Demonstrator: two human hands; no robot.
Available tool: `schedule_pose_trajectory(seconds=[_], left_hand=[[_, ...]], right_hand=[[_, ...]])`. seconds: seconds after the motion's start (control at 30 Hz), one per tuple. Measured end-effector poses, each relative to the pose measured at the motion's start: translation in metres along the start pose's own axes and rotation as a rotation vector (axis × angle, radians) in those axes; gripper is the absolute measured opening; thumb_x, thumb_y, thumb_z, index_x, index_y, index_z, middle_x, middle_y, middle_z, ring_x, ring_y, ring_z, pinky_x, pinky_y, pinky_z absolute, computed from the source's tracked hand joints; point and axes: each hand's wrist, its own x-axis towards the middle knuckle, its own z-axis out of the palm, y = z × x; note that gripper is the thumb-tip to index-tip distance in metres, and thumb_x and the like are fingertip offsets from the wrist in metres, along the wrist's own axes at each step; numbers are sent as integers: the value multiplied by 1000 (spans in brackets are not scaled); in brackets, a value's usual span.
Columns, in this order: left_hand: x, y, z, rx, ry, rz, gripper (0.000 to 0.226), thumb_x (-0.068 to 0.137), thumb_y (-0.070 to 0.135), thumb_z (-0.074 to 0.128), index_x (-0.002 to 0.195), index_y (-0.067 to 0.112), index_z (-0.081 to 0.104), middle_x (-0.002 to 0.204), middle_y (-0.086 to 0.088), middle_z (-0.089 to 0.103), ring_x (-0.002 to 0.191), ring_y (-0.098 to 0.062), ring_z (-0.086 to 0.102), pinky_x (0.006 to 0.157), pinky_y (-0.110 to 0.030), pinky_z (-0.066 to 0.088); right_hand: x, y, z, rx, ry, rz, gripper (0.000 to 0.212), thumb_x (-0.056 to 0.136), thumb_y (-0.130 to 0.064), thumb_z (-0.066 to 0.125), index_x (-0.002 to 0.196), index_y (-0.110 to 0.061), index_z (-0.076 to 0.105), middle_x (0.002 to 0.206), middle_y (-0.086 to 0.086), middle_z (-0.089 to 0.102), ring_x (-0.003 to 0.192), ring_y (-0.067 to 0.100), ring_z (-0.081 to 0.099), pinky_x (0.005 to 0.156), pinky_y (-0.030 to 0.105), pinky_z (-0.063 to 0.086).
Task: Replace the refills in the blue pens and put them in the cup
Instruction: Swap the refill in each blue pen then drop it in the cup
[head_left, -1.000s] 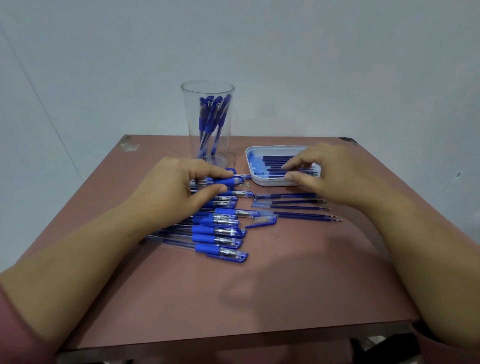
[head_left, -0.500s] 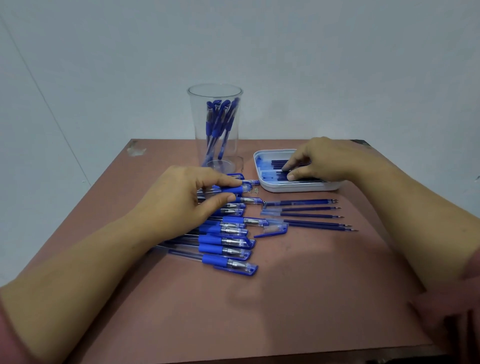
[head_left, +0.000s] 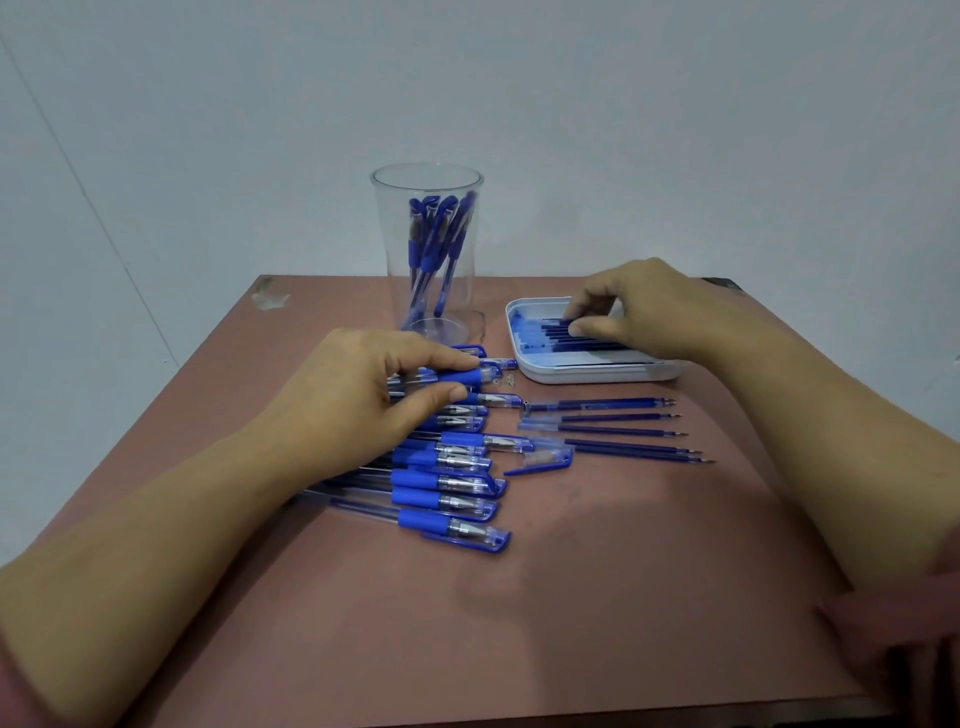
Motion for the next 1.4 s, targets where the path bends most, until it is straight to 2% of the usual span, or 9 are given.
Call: schedule_pose_trajectory(seconds=[0.07,0.23,0.4,0.6,0.83,0.93,1.03,1.2,1.4], left_hand=[[0,1,-1,-10,1,-3,27,81,45,64,108,45,67,90,41,56,83,20,57,74,-1,39],[0,0,-1,2,11,6,30,82,43,64,110,37,72,89,43,54,80,24,54,73,1,37],[-1,1,0,-17,12,8,25,82,34,71,107,41,70,91,42,57,84,21,57,75,-1,39],[-1,1,0,-48,16,-26,25,83,32,73,107,39,72,89,37,61,79,18,59,71,-2,38],[-1,4,1,-52,16,-24,25,83,29,73,106,37,72,85,37,59,72,22,54,68,1,36],[-1,4,1,-39,19,-29,25,83,26,74,107,31,73,70,42,55,67,23,52,64,2,35],[-1,4,1,-37,16,-38,24,83,26,73,107,32,73,69,46,55,65,22,52,64,2,35],[-2,5,1,-104,40,-82,24,83,34,71,105,42,69,64,15,62,55,6,52,57,-4,36],[-1,7,0,-107,31,-96,24,84,29,72,107,33,73,69,35,60,58,10,52,59,-1,35]], right_hand=[[-10,-9,-4,22,87,-50,9,88,-29,69,96,-30,71,86,-23,61,88,3,58,71,8,42],[-56,-32,-9,144,222,-142,12,83,-24,73,94,-25,74,85,-20,61,85,-17,51,71,-2,34],[-76,-37,4,201,294,-211,12,78,-17,78,90,-19,76,76,-19,60,79,-9,56,72,0,36],[-69,-33,13,251,274,-205,13,76,-21,79,89,-22,76,73,-14,63,77,9,59,75,11,43],[-65,-31,19,319,216,-189,10,77,-22,79,84,-27,74,74,-12,65,74,12,59,69,12,44],[-64,-31,20,332,199,-179,12,77,-23,79,84,-32,73,76,-10,67,73,12,60,70,20,47],[-63,-30,21,339,169,-159,13,77,-26,78,82,-36,71,76,-8,69,71,10,60,71,25,49],[-63,-31,23,398,118,-143,9,78,-25,78,82,-32,72,72,-15,66,65,-1,58,65,10,46],[-65,-38,24,389,71,-158,11,79,-28,76,79,-37,71,70,-19,66,66,3,57,67,18,48]])
